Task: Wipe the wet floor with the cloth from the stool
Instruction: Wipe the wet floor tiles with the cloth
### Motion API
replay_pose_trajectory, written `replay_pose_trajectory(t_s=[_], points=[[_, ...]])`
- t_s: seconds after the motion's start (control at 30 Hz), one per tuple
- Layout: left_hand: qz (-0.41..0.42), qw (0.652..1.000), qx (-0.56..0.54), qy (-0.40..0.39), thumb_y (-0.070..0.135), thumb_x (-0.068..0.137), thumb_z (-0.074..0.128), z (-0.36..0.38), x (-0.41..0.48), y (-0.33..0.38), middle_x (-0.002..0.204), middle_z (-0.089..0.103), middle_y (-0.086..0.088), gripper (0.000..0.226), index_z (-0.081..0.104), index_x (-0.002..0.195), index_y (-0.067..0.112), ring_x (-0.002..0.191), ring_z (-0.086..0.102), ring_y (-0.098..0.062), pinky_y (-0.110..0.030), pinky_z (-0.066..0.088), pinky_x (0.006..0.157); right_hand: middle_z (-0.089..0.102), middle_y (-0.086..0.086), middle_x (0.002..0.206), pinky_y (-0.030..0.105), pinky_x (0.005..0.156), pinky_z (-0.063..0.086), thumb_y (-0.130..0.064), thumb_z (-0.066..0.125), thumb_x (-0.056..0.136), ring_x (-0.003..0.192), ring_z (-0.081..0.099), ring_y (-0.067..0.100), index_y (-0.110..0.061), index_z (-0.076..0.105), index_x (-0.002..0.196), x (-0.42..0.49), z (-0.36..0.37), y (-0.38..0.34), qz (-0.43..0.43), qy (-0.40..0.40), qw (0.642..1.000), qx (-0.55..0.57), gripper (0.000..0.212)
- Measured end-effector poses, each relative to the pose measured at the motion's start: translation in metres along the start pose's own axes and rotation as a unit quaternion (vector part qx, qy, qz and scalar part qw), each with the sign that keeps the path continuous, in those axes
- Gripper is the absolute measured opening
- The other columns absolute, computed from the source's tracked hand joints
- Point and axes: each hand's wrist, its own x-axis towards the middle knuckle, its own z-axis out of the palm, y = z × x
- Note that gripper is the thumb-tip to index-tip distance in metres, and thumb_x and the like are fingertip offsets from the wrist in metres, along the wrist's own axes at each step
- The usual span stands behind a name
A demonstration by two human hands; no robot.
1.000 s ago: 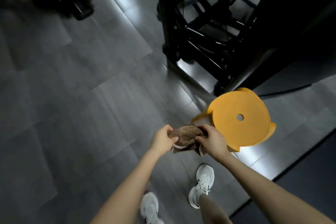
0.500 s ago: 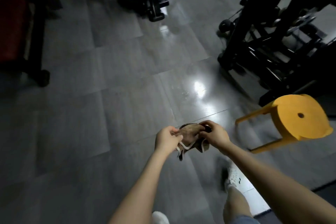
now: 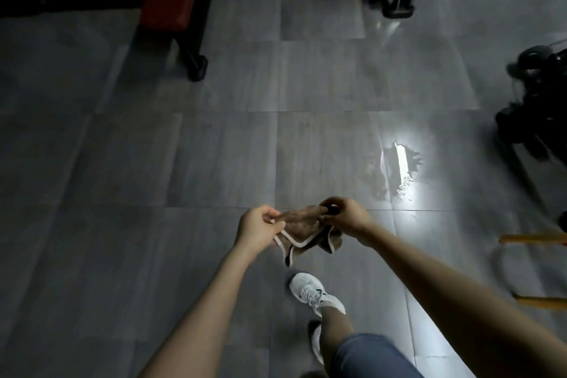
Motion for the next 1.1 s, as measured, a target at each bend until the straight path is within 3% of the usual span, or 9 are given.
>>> replay_pose_trajectory(t_s=[0.07,0.17,0.43,0.6,0.7,0.83,0.97,1.1], points=[[-0.024,0.999,-0.037,0.028,-0.001,0.080,0.063,-0.046,0.003,-0.015,0.072,0.054,-0.004,0.015,0.057,0.081,0.013,0.065,0.058,-0.020,-0.031,0.056,0.056,0.070,0.000,0.102,0.038,0.083,0.055,-0.026,0.072,0.080,0.091,0.066,0.018,-0.026,0.067,0.106,0.014,0.030,-0.044,-0.019,-0.030,0.999,-0.009,0.026],[-0.039,0.994,-0.083,0.062,-0.003,0.081,0.061,-0.115,0.006,-0.036,0.072,0.052,-0.004,0.022,0.053,0.074,0.016,0.060,0.055,-0.014,-0.018,0.051,0.042,0.067,0.002,0.106,0.033,0.081,0.052,-0.021,0.068,0.084,0.091,0.063,0.019,-0.022,0.066,0.112,0.030,0.074,-0.110,-0.056,-0.063,0.996,-0.034,0.028],[0.007,0.992,-0.087,0.091,0.002,0.082,0.062,-0.300,0.041,-0.094,0.069,0.055,-0.003,0.021,0.055,0.071,0.018,0.059,0.055,-0.015,-0.015,0.049,0.038,0.068,0.001,0.094,0.031,0.071,0.055,-0.026,0.073,0.082,0.083,0.066,0.018,-0.018,0.067,0.102,0.054,0.199,-0.252,-0.052,-0.053,0.996,0.040,0.022],[0.042,0.998,-0.037,0.019,0.006,0.082,0.063,-0.385,0.084,-0.120,0.070,0.058,-0.003,0.021,0.055,0.070,0.020,0.062,0.058,-0.019,-0.024,0.053,0.047,0.067,0.001,0.090,0.034,0.074,0.057,-0.024,0.070,0.085,0.083,0.066,0.020,-0.019,0.064,0.094,0.057,0.272,-0.300,-0.001,0.011,0.993,0.116,0.012],[0.068,0.997,0.004,-0.032,0.005,0.081,0.063,-0.409,0.118,-0.119,0.072,0.059,-0.007,0.028,0.054,0.065,0.025,0.062,0.059,-0.020,-0.022,0.053,0.046,0.068,0.004,0.086,0.041,0.074,0.057,-0.023,0.071,0.084,0.081,0.066,0.024,-0.022,0.064,0.083,0.066,0.297,-0.311,0.040,0.073,0.983,0.166,0.007],[0.104,0.984,0.091,-0.115,0.005,0.081,0.063,-0.410,0.171,-0.102,0.077,0.059,-0.012,0.020,0.054,0.070,0.019,0.054,0.055,-0.016,-0.023,0.053,0.042,0.068,0.007,0.080,0.048,0.072,0.058,-0.020,0.072,0.083,0.072,0.066,0.025,-0.023,0.063,0.076,0.083,0.313,-0.311,0.111,0.150,0.955,0.231,0.011],[0.127,0.961,0.155,-0.190,0.005,0.080,0.064,-0.388,0.227,-0.079,0.076,0.057,-0.011,0.016,0.055,0.073,0.017,0.063,0.057,-0.026,-0.049,0.059,0.066,0.066,0.006,0.083,0.049,0.072,0.059,-0.020,0.071,0.083,0.077,0.068,0.028,-0.021,0.063,0.083,0.114,0.313,-0.304,0.165,0.204,0.927,0.270,0.007],[0.147,0.942,0.200,-0.225,0.008,0.079,0.066,-0.367,0.284,-0.070,0.083,0.065,-0.021,0.010,0.058,0.079,0.015,0.079,0.066,-0.033,-0.052,0.057,0.074,0.063,-0.002,0.089,0.046,0.078,0.058,-0.022,0.068,0.086,0.084,0.066,0.022,-0.023,0.063,0.091,0.156,0.306,-0.297,0.207,0.222,0.908,0.288,0.007]])
